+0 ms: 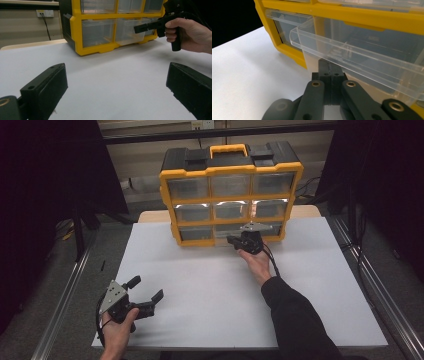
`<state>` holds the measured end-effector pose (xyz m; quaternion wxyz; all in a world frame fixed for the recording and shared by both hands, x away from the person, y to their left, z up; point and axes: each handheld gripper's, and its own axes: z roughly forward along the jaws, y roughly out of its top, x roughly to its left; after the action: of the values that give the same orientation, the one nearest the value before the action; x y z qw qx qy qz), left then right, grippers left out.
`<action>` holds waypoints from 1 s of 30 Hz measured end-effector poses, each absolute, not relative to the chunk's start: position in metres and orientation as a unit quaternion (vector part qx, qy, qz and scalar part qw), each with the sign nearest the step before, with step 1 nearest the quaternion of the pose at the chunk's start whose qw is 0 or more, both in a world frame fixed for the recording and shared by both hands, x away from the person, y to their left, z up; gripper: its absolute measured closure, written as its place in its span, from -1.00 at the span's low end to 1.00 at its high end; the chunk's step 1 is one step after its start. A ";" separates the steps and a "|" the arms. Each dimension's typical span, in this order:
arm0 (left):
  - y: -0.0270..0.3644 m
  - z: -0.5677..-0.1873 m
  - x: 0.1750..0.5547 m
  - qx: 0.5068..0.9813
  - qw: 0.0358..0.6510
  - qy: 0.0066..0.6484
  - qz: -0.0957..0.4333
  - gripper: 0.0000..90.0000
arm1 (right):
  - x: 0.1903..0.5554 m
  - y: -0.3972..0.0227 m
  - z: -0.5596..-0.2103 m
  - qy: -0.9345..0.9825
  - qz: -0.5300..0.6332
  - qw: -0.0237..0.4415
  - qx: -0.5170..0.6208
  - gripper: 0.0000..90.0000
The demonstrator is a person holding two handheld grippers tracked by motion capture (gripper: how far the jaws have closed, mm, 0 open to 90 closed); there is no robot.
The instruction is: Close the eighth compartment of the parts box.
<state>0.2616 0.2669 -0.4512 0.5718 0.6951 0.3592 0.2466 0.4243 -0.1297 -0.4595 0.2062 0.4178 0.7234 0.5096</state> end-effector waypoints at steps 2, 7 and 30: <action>0.267 -0.451 0.261 0.695 0.570 0.360 0.248 -0.93 | 0.425 -0.130 -0.460 0.722 0.508 0.208 0.421 1.00; 0.267 -0.451 0.262 0.695 0.571 0.360 0.247 -0.93 | 0.427 -0.130 -0.460 0.721 0.507 0.207 0.425 1.00; 0.267 -0.451 0.262 0.694 0.572 0.360 0.247 -0.93 | 0.435 -0.128 -0.459 0.720 0.502 0.209 0.431 1.00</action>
<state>0.2615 0.2669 -0.4510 0.5720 0.6942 0.3602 0.2473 0.4350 -0.1284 -0.4590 0.2087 0.4313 0.7198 0.5023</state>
